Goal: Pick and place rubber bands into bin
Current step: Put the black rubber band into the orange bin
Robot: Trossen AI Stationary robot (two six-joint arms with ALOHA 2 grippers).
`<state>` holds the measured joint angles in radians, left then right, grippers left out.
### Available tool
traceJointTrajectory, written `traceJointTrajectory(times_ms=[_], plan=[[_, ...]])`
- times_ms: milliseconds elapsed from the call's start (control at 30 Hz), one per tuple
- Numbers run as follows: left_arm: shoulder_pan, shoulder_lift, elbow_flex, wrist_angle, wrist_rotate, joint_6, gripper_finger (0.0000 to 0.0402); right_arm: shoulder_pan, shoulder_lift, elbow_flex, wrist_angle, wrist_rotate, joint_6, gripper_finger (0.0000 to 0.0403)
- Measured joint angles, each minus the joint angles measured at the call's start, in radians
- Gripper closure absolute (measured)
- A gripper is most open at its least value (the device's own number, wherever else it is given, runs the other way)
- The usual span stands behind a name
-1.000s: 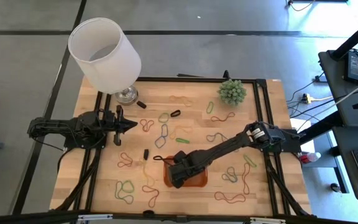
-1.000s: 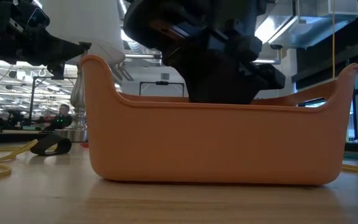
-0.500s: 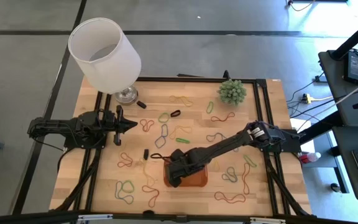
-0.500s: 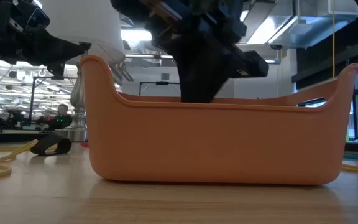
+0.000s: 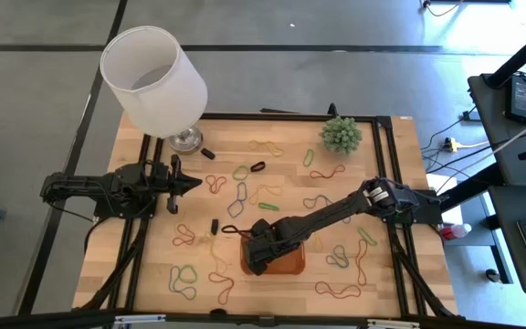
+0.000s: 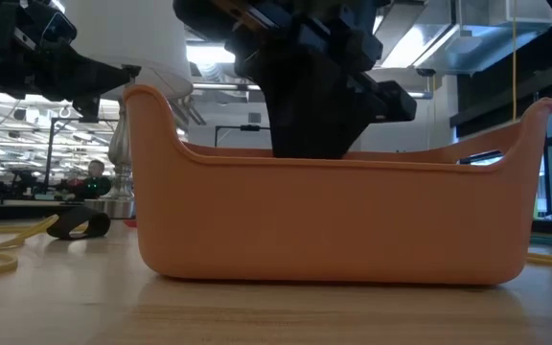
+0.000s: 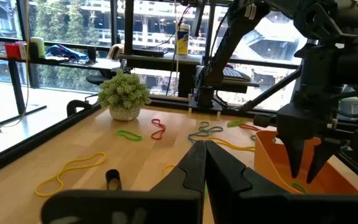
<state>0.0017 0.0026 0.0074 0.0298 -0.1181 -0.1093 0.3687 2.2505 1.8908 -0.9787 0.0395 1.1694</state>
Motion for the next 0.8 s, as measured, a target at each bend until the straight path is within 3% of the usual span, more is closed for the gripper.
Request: traceJointTrajectory(times_ms=[233, 400, 800], plan=[[0.0, 0.0, 0.0, 0.0, 0.0, 0.0, 0.0398, 0.003, -0.013, 0.0, -0.008, 0.002, -0.004, 0.0299], [0.0, 0.0, 0.0, 0.0, 0.0, -0.048, 0.0398, 0.022, -0.088, 0.0, -0.034, 0.082, -0.01, 0.0299], [0.0, 0.0, 0.0, 0.004, -0.019, -0.098, 0.0398, 0.066, -0.222, 0.0, -0.118, 0.144, -0.181, 0.0301]])
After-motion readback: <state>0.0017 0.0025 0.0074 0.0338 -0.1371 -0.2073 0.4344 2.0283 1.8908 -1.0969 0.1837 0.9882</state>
